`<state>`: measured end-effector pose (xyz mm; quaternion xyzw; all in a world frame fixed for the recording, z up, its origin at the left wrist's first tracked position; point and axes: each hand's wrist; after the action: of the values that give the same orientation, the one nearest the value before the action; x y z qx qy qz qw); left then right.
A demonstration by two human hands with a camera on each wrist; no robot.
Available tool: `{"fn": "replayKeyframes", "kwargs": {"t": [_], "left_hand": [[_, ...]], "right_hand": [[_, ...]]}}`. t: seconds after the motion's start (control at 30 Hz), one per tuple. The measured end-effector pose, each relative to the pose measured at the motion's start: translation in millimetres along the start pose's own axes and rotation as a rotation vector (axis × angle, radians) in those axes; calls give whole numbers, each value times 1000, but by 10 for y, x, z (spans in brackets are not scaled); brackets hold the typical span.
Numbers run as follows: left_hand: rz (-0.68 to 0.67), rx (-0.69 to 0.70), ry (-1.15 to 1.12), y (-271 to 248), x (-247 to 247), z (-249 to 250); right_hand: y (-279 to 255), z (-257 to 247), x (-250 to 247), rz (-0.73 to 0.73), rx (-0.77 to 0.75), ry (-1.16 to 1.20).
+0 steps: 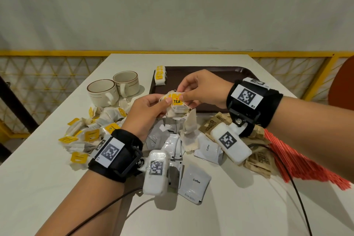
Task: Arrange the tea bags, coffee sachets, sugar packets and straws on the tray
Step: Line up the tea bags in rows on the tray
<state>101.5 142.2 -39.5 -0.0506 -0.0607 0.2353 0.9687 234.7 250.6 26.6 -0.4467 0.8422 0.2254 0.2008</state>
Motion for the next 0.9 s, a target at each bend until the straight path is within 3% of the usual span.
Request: {"fn": "replayKeyframes", "kwargs": {"t": [0.3,0.5,0.63,0.77,0.9], "left_hand": [[45,31,24,2,-3,0],[118,25,44,37,-45,-18],[148,26,38,43,-48,-20],[181,54,18,27,-36,2],[175,62,14,9,-33,5]], "right_hand": [[4,9,54,20,-30,43],[-118,115,-60,-296,40,-116],[-242,223,18,-283,41,-120],[-317,176,-8,-384,-29,-405],[-383,209,26,-430,-2,-442]]}}
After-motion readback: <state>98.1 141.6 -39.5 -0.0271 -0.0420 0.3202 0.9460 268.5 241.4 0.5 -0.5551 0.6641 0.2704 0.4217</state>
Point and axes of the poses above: each hand's wrist, its own y-axis towards the middle knuckle, its own x-axis out of the palm, z = x × y, and after that the axes turned 14 degrees about -x, right-handed
